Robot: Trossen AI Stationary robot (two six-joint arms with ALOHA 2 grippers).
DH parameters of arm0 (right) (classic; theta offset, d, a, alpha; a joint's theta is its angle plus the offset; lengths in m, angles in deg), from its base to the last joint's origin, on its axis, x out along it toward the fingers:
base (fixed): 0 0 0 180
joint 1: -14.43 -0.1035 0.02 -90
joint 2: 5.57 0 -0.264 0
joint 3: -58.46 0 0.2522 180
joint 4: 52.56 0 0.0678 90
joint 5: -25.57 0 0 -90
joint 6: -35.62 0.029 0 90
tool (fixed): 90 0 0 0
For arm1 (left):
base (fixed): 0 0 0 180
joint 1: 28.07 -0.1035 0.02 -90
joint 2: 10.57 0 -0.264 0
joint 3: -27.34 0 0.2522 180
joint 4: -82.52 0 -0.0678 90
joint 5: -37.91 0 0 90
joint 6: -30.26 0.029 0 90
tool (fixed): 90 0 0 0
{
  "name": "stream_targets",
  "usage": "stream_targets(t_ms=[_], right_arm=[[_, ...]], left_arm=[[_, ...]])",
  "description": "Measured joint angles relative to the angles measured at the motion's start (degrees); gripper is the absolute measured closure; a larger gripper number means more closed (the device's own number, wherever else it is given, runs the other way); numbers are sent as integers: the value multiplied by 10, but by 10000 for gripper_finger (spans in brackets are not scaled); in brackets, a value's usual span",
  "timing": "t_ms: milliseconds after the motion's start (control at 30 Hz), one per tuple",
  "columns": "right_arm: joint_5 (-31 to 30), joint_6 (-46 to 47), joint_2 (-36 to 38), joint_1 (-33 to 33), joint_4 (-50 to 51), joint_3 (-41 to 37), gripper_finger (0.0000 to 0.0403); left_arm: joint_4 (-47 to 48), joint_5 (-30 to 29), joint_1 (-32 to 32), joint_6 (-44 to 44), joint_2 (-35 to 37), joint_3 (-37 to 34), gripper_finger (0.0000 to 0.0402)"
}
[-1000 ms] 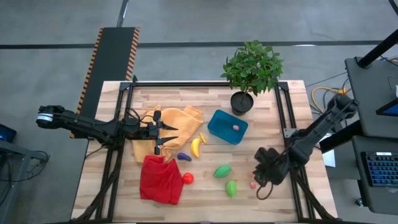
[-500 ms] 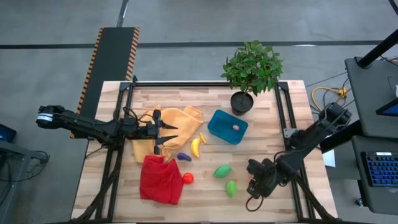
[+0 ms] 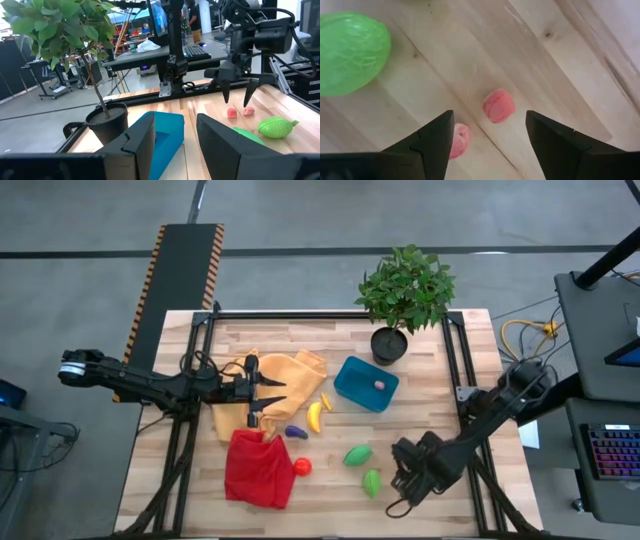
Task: Pick and placing Produce into tupperware
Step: Put the top pink peach into the blue bin
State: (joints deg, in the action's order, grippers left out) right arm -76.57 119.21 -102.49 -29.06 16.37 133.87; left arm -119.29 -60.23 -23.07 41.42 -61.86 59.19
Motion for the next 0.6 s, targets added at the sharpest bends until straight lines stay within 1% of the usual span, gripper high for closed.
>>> stream_targets(t_ms=[367,600], right_arm=[[-1,15,-27,0,-6,-21,161],[-3,23,-27,0,-49,-52,159]], left_arm=[[0,0,0,0,0,0,269],[0,0,0,0,0,0,269]])
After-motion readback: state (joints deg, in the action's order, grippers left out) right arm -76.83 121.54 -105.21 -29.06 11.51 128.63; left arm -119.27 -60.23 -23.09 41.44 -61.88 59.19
